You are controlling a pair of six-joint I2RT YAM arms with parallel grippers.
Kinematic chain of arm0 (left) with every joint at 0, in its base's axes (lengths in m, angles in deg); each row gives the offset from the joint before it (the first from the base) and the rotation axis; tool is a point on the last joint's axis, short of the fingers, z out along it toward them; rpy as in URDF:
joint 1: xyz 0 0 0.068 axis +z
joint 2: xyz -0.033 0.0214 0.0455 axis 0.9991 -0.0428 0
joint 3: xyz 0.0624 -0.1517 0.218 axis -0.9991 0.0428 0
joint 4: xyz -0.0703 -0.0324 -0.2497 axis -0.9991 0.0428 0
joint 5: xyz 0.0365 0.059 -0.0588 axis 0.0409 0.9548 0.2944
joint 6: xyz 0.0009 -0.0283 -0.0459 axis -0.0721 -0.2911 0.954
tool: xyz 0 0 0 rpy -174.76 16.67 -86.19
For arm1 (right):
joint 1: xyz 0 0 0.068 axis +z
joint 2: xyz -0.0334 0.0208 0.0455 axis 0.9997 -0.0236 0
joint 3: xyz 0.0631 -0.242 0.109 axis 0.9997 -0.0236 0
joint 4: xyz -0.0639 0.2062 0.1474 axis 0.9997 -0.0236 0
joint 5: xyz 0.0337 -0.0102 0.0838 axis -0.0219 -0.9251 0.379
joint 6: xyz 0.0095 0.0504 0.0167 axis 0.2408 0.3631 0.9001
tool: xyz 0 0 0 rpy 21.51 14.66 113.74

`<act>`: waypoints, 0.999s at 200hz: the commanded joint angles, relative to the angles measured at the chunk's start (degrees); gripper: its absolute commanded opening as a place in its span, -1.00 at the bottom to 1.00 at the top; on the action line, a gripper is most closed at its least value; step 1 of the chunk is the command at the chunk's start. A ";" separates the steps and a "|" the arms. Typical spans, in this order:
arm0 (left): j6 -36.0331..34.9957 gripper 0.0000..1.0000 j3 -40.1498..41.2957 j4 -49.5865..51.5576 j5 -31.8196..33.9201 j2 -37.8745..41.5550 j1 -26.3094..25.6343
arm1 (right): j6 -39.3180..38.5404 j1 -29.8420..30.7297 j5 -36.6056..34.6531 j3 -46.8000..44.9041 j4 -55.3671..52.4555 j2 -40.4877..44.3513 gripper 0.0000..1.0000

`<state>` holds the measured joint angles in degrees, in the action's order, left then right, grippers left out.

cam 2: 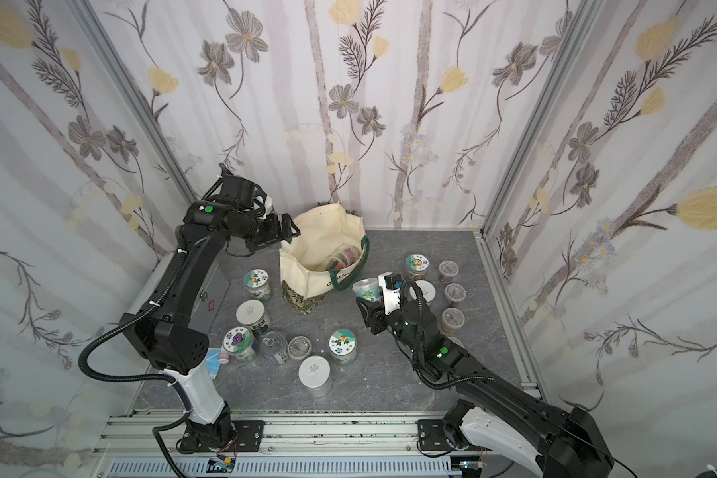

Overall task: Take out the seed jars from the canvas bag
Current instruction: Place the canvas bag at the center of the board, then place the seed jar at the center of the board.

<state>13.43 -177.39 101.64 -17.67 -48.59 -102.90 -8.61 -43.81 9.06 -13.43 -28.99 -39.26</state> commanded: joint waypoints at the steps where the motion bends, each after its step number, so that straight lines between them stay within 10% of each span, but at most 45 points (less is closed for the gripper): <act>1: -1.09 1.00 -0.47 2.34 -5.02 1.61 -2.71 | -2.33 1.37 -1.59 0.36 1.16 0.78 -0.12; 80: -2.16 1.00 5.07 -0.44 -26.32 2.89 -17.02 | -4.55 2.87 -2.51 1.93 -0.42 1.15 -0.13; 200: -4.94 0.92 4.06 2.11 -28.53 -4.07 -24.25 | -4.39 4.55 -3.20 2.65 -0.27 -0.11 -0.12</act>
<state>9.26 -172.65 103.19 -44.55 -51.80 -126.79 -12.61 -39.46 6.88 -11.26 -30.85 -39.13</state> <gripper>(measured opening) 0.984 0.547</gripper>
